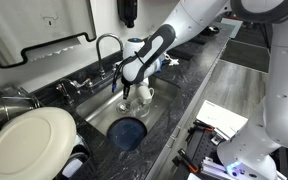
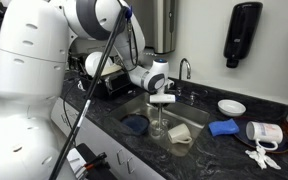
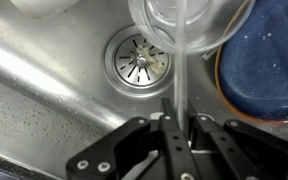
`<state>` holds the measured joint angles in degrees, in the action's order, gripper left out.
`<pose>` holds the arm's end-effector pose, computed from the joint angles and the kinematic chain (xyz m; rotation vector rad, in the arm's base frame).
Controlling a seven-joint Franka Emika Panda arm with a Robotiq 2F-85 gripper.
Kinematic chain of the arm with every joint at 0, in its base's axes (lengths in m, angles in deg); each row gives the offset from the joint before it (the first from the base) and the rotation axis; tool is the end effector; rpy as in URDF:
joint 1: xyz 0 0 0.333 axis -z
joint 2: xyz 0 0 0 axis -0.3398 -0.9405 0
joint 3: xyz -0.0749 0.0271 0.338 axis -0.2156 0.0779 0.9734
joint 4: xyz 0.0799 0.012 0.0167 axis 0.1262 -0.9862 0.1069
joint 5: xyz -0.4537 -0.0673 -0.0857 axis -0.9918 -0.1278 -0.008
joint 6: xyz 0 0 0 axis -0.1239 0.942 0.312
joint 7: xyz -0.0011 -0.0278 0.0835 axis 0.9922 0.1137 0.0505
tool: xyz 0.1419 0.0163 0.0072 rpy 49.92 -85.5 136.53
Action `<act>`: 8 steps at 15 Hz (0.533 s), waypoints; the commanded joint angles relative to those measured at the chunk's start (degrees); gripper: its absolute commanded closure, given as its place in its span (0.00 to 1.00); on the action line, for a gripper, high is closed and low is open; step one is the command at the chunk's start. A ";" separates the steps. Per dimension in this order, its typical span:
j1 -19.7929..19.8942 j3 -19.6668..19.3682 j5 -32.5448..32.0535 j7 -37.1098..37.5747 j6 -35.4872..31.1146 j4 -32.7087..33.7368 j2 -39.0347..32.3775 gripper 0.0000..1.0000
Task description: Put the straw inside the bowl
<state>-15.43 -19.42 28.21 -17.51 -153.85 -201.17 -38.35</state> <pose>0.6459 0.0458 0.1442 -2.9153 -1.0206 -0.2752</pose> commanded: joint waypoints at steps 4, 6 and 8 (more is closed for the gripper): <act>-0.70 -0.99 -5.11 5.95 4.14 -1.19 5.36 0.97; -1.04 -1.50 -6.60 7.96 4.42 -2.00 7.73 0.97; -0.62 -1.03 -6.36 8.71 3.84 -2.88 10.21 0.97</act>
<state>-15.68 -20.00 22.79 -10.63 -150.94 -201.31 -32.97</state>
